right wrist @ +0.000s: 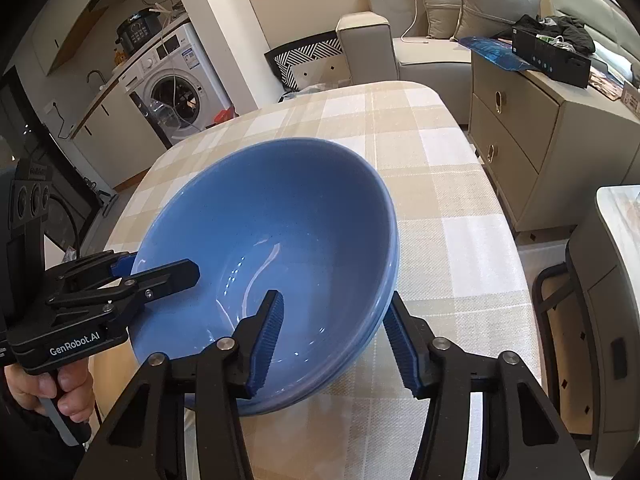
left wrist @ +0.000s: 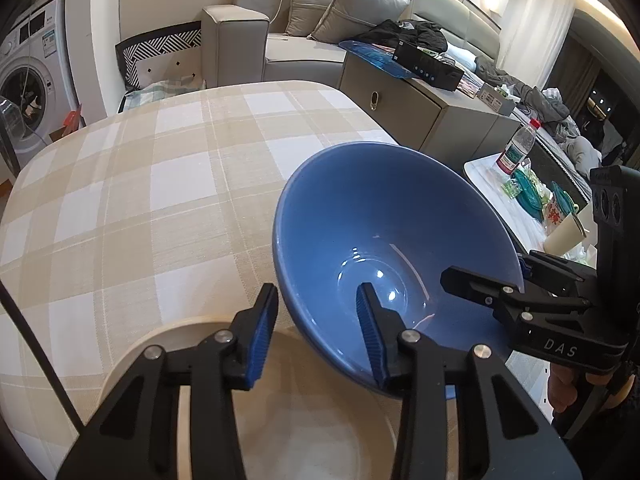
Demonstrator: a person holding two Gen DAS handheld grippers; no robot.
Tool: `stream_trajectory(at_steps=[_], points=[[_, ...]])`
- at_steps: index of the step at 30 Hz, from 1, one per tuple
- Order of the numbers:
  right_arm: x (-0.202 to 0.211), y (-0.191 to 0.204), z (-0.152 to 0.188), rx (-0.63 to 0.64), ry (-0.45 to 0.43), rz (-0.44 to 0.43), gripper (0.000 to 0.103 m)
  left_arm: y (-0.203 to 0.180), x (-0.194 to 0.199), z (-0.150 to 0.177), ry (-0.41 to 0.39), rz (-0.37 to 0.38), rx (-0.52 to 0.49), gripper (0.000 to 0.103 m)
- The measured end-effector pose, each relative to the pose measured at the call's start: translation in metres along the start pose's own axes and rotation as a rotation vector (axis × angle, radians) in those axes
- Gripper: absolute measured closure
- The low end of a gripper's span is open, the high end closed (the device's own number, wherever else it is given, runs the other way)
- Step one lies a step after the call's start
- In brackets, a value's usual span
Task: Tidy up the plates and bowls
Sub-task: 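Close the left gripper on the nested bowls' rim while the right gripper also closes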
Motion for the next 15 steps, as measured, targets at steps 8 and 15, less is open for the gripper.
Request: stream_trajectory(at_steps=[8, 15], points=[[0.0018, -0.0016, -0.0011, -0.006, -0.015, 0.002, 0.055, -0.0006, -0.0004, -0.0023, -0.010, 0.004, 0.006, 0.067], [0.0032, -0.0047, -0.0004, -0.012, -0.017, 0.020, 0.065, -0.0020, -0.0009, -0.0027, -0.013, -0.004, 0.007, 0.071]])
Point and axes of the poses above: each gripper's, at about its wrist camera, not at the fingertips, and x roughly against the way its jaws point, y to its left, z to its underside, the point moved 2 cm from there along -x, roughly the way its jaws point, and after that the axes turned 10 degrees about z, right-handed, at the moved point
